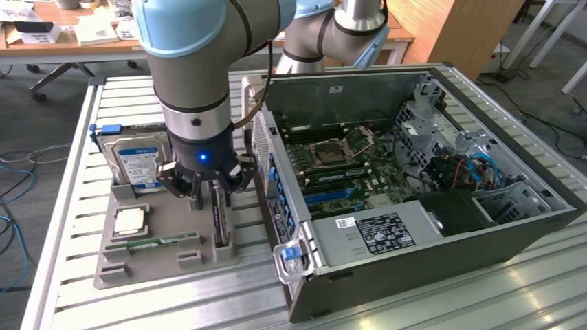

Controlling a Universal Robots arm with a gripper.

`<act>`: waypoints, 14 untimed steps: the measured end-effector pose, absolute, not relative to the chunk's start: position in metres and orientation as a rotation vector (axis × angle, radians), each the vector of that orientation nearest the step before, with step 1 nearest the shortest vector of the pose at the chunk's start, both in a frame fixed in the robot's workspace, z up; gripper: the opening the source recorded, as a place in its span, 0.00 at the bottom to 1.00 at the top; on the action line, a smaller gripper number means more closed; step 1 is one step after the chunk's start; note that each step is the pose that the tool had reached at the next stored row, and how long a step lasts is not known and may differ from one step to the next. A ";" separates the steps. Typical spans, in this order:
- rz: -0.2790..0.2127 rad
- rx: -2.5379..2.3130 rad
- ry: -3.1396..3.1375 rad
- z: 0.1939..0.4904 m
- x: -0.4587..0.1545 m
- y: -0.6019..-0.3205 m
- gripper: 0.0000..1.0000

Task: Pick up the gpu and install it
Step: 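Pick up the gpu and move the gpu toward the slot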

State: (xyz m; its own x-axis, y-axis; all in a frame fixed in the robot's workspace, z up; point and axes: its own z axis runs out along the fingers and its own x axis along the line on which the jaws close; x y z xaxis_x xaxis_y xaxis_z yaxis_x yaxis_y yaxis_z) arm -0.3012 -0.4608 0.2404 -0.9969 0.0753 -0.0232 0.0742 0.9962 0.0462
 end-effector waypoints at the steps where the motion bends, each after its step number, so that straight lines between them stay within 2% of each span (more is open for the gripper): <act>1: 0.071 0.117 3.114 0.240 -0.301 -0.461 0.49; 14: 0.071 0.117 3.114 0.236 -0.301 -0.461 0.49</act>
